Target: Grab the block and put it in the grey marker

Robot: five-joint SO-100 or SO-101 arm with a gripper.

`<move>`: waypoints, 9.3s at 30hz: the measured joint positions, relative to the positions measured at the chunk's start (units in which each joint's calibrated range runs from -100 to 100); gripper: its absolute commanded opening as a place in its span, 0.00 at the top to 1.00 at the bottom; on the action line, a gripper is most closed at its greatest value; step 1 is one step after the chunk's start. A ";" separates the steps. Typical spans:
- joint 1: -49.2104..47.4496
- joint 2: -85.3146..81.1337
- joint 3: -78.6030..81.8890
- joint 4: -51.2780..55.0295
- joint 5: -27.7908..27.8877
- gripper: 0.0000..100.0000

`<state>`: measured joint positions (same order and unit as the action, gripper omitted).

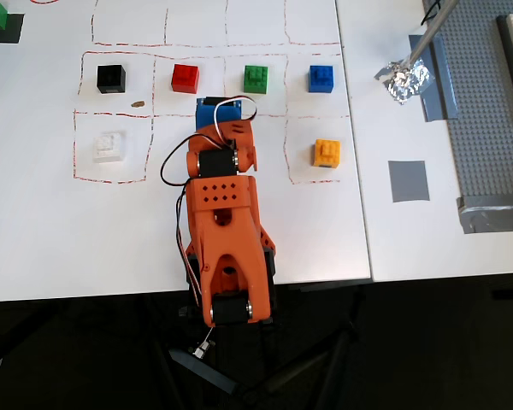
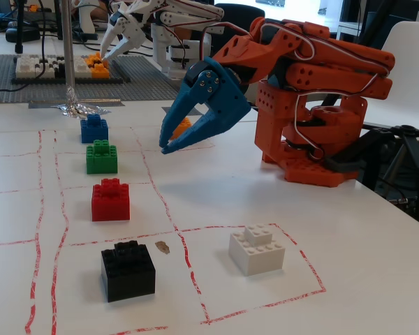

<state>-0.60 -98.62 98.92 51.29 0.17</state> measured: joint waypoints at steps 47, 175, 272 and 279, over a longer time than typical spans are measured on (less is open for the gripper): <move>-19.24 91.10 -85.30 20.58 -11.14 0.77; 70.79 86.21 -79.53 27.25 32.33 1.00; 23.03 61.97 -67.90 17.68 6.01 1.00; 12.96 50.45 -53.65 6.51 1.07 1.00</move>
<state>12.36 -48.17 45.27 57.80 1.25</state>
